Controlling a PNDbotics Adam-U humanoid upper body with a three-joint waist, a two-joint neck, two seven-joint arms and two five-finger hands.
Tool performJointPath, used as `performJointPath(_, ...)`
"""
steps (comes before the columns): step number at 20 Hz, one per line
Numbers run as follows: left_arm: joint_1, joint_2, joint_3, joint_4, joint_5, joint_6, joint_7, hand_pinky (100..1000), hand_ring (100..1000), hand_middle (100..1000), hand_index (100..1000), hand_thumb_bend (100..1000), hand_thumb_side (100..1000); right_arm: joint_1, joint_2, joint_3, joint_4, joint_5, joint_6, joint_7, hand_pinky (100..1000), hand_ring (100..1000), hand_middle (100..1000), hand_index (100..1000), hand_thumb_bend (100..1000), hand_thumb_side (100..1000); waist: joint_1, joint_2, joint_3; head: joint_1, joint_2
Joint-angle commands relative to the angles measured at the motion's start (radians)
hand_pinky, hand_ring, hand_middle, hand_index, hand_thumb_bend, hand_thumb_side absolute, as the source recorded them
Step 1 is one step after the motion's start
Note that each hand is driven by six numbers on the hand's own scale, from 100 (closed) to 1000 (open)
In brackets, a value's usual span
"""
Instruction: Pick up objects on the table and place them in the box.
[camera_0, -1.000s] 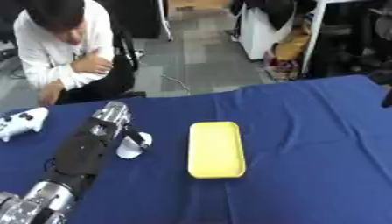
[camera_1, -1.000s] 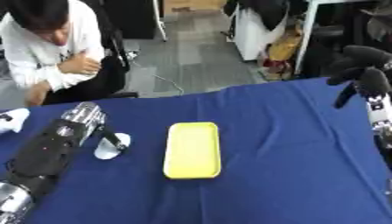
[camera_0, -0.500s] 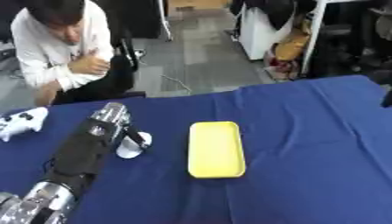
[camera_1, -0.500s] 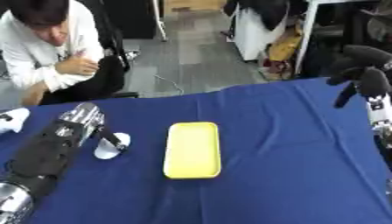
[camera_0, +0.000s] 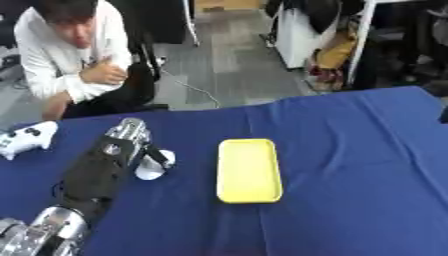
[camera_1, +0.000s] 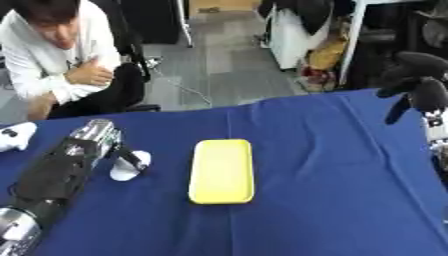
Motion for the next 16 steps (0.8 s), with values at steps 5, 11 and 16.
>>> performJointPath(5, -0.012, 0.021, 0.004, -0.002, -0.002, 0.006, -0.005, 545, 200, 189, 782, 560, 755, -0.024, -0.005, -0.006, -0.016, -0.002, -0.003, 0.0, 373, 587, 642, 827, 100, 870, -0.005, -0.01, 0.0, 0.009, 0.004)
performJointPath(11, -0.012, 0.021, 0.004, -0.014, -0.016, 0.021, 0.044, 469, 133, 115, 470, 136, 845, -0.023, -0.005, -0.007, -0.016, -0.002, -0.002, 0.0, 372, 587, 642, 827, 100, 870, -0.005, -0.01, 0.001, 0.009, 0.007)
performJointPath(16, -0.012, 0.019, 0.004, -0.024, -0.03, 0.018, 0.138, 355, 100, 100, 337, 100, 882, -0.023, -0.005, -0.007, -0.016, -0.001, -0.002, 0.0, 372, 587, 642, 827, 100, 870, -0.005, -0.01, 0.002, 0.009, 0.009)
